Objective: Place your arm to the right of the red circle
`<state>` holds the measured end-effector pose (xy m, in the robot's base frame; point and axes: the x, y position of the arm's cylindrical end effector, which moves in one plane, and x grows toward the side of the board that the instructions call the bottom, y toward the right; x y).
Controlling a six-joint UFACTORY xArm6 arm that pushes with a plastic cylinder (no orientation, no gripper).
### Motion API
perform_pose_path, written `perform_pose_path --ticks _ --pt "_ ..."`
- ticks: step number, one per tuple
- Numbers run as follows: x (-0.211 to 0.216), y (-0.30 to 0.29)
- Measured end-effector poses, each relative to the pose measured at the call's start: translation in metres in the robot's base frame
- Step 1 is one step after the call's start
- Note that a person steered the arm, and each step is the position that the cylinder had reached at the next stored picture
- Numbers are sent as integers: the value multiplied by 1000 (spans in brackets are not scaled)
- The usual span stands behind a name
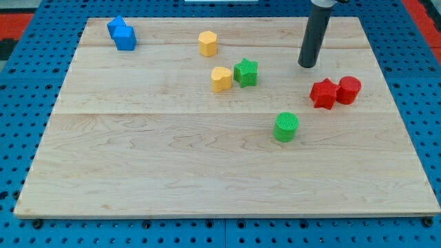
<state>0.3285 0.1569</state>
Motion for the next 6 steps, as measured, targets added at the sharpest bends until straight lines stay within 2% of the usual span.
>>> perform_pose_path --ticks 3,4,5,6 --pt "0 -2" --pt "-3 55" --pt "8 158" --pt "86 176"
